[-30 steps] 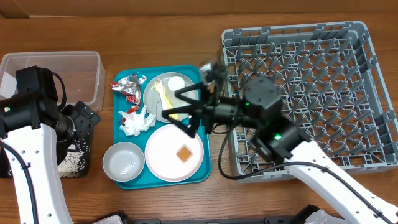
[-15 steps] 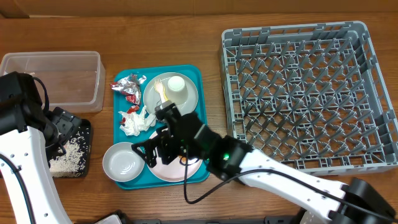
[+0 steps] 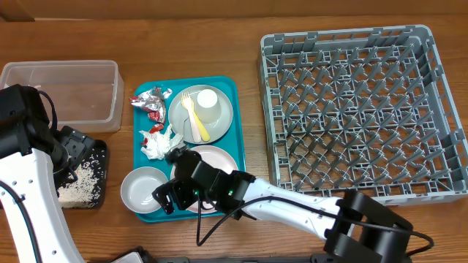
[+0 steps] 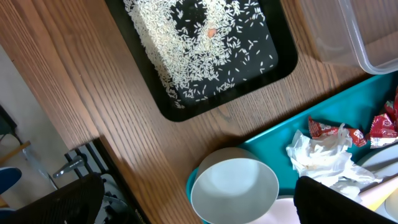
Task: Sort waste into correct bins and load items into the dishwasher rack
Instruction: 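Reach the right gripper over the teal tray to the grey bowl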
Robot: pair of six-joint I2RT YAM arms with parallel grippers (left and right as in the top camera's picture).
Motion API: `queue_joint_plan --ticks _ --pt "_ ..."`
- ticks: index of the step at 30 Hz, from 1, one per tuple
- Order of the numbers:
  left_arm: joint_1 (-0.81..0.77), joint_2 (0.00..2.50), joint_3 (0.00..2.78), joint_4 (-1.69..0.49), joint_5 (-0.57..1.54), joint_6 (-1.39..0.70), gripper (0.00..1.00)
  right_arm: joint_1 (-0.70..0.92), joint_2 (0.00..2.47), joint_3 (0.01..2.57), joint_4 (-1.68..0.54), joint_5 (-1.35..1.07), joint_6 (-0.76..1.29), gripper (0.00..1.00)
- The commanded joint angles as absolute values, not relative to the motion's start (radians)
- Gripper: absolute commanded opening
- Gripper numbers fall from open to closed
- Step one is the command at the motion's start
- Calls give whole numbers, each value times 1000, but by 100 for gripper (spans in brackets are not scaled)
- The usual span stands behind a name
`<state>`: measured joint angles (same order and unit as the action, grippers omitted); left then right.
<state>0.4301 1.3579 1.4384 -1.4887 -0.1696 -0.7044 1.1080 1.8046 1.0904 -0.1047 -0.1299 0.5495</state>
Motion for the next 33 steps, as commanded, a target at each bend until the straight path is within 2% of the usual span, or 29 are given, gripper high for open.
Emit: queue_joint_plan --ticks 1,9,14,20,25,29,33 --pt "434 1355 1434 -1486 -191 -719 100 1111 1817 1135 -113 -116 550 100" --pt "434 1355 1434 -1488 -190 -719 100 1135 1853 1147 -108 -135 523 100" --pt "434 1355 1434 -1492 -183 -719 100 1143 1902 1176 -116 -135 523 92" --pt "434 1355 1434 -1492 -183 -719 100 1143 1971 1250 -186 -130 517 89" --pt "434 1355 1434 -1492 -183 -719 100 1143 1974 1277 -204 -97 508 77" --pt "434 1355 1434 -1492 -183 -719 100 1143 1977 1277 -209 -97 508 61" --pt "434 1355 1434 -1492 -183 -719 100 1143 1996 1277 -210 -113 511 54"
